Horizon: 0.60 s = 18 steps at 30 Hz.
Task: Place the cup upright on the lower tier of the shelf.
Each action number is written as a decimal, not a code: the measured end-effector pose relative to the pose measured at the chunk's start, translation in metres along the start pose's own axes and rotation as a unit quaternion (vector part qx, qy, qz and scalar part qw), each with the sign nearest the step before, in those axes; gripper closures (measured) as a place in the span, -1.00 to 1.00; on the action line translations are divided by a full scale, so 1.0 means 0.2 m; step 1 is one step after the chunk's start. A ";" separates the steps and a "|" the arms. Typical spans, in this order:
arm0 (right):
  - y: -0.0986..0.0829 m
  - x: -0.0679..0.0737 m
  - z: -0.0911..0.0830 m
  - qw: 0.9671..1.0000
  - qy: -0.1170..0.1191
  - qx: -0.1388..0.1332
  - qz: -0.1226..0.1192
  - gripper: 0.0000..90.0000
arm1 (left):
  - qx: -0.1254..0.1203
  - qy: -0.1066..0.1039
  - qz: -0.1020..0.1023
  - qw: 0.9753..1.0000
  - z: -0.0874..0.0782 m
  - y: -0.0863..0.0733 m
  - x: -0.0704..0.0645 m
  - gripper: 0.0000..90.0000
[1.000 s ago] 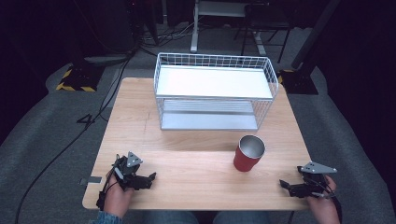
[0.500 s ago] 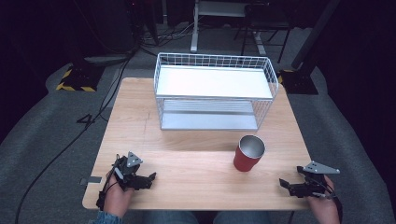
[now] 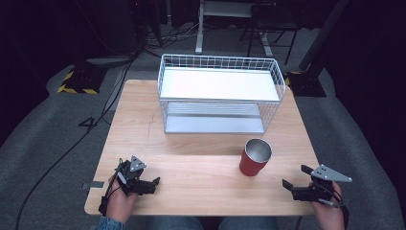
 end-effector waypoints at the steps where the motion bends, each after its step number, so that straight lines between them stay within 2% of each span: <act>1: 0.01 0.01 0.00 1.000 -0.001 -0.006 -0.006 -1.00 | 0.000 0.000 0.000 1.000 0.00 0.00 0.00 -1.00; 7: 0.06 0.09 -0.02 1.000 0.005 -0.027 -0.013 -1.00 | 0.000 0.000 0.000 1.000 0.00 0.00 0.00 -1.00; 8: 0.08 0.13 -0.02 0.999 0.010 -0.033 -0.013 -1.00 | 0.000 0.000 0.000 1.000 0.00 0.00 0.00 -1.00; 12: 0.11 0.18 -0.02 0.999 0.023 -0.045 -0.008 -1.00 | 0.000 0.000 0.000 1.000 0.00 0.00 0.00 -1.00; 18: 0.16 0.26 0.02 0.997 0.046 -0.055 -0.017 -1.00 | 0.000 0.000 0.000 1.000 0.00 0.00 0.00 -1.00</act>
Point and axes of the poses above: each handheld gripper's, and its own axes: z roughly forward along the jaws, y roughly out of its top, x roughly to its left, the point moved 2 cm from there along z, roughly forward along the jaws, and after that the axes turned 4 degrees about x, right-handed, at the moved point
